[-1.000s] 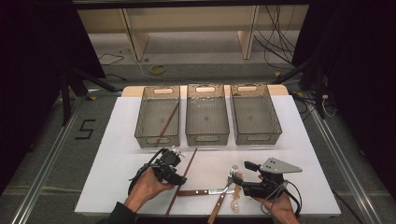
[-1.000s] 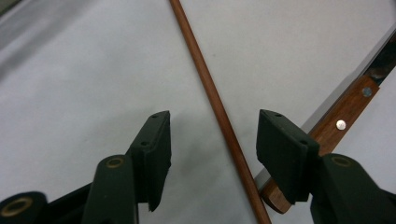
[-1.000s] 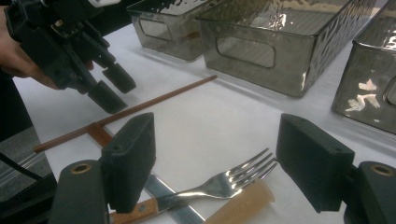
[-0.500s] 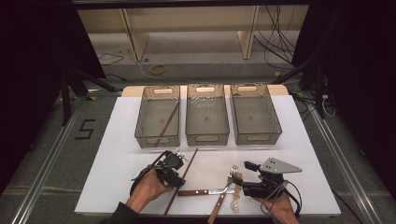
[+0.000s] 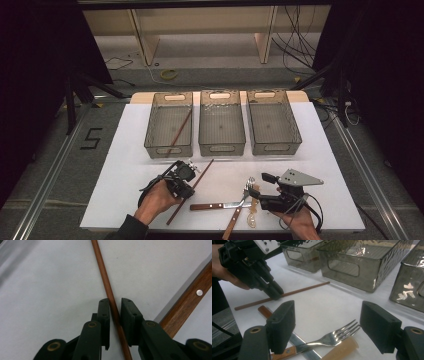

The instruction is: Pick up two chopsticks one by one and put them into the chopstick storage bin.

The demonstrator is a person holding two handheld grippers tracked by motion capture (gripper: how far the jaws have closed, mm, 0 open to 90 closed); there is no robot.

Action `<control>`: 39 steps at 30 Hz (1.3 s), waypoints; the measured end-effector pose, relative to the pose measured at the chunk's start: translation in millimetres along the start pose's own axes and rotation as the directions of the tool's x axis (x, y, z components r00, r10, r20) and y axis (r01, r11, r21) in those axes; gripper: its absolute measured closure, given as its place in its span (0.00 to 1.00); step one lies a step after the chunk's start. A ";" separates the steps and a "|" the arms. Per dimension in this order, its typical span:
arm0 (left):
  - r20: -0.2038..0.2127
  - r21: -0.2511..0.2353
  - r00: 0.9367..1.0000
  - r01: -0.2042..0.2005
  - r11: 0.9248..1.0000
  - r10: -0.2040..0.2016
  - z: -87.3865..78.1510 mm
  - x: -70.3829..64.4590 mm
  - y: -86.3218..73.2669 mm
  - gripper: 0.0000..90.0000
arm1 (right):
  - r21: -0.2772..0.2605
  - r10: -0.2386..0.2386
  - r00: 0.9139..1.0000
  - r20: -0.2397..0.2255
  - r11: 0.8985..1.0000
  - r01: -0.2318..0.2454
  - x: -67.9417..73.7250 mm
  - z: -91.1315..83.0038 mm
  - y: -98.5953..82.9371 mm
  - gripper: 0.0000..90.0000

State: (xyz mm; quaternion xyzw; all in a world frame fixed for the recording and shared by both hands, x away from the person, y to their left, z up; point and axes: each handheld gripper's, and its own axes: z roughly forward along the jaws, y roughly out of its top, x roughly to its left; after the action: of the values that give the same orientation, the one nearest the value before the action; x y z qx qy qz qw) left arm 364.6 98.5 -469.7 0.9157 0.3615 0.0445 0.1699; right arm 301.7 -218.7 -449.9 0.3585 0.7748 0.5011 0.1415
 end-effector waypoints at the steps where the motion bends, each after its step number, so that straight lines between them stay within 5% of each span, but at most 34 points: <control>1: 0.004 -0.001 1.000 0.001 1.000 -0.001 0.0 0.7 -0.2 0.86 | 0.000 0.000 1.000 0.000 1.000 0.000 0.0 0.0 0.0 0.33; 22: -0.005 -0.018 0.998 -0.056 0.998 0.056 -2.7 2.3 -2.8 0.93 | -0.002 -0.001 1.000 0.001 1.000 0.001 -0.3 -0.2 0.2 0.33; 39: 0.006 -0.125 1.000 -0.029 0.992 0.030 -36.0 18.4 -4.6 0.93 | 0.002 0.001 1.000 0.005 1.000 -0.001 -0.4 0.1 0.1 0.33</control>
State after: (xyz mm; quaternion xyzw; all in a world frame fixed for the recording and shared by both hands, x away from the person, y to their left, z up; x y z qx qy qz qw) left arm 367.8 124.1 -438.2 0.9087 0.3436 0.0662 0.2276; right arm 302.0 -218.8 -449.9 0.3604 0.7747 0.4995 0.1429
